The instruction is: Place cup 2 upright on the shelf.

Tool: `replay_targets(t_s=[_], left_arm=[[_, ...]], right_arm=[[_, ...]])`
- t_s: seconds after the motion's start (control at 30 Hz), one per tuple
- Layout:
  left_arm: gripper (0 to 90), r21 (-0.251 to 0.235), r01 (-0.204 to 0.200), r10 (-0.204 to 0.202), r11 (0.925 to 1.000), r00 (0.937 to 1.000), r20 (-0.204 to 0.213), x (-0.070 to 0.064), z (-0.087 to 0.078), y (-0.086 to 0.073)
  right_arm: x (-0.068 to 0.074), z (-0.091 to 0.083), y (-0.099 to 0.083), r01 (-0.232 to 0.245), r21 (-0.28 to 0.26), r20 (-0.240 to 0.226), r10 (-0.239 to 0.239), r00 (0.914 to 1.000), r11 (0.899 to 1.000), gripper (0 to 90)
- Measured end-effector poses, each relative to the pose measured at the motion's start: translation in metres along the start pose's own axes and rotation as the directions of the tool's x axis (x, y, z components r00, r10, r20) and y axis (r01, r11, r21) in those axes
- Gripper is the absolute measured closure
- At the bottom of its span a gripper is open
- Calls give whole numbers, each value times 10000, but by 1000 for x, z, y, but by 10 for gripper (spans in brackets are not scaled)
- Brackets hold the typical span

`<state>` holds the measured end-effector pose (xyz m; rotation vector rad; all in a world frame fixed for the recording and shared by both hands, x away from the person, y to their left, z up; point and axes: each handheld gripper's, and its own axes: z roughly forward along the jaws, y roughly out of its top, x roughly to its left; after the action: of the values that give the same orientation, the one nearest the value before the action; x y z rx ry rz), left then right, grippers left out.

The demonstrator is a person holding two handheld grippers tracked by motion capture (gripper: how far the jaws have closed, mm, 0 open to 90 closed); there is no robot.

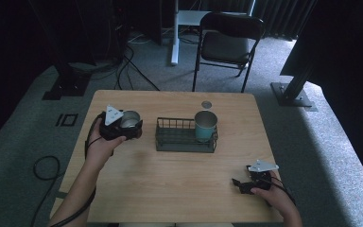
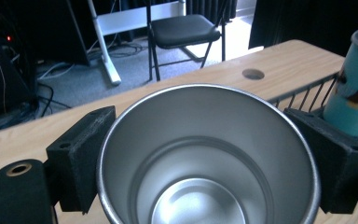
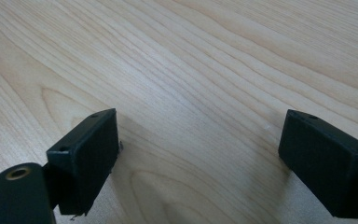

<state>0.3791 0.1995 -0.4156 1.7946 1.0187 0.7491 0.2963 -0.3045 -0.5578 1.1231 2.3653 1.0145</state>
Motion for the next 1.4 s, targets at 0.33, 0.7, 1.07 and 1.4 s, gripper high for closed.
replay_targets(t_s=[0.33, 0.7, 1.07, 1.4], left_arm=[[141, -268, -270, 278, 9993, 9991, 312, -15, 8, 27], [141, -415, -290, 326, 9987, 9955, 895, -35, 23, 41], [141, -639, -493, 592, 9967, 9846, 1643, -55, 44, 51], [141, -600, -524, 625, 9968, 9817, 1801, -70, 63, 55]], right_arm=[[0, 0, 0, 8, -3, 1, -8, 10000, 10000, 117], [0, 0, 0, 15, -9, 7, -15, 10000, 10000, 117], [0, 0, 0, 11, -16, 8, -11, 10000, 10000, 117], [0, 0, 0, 3, -13, 5, -3, 10000, 10000, 117]])
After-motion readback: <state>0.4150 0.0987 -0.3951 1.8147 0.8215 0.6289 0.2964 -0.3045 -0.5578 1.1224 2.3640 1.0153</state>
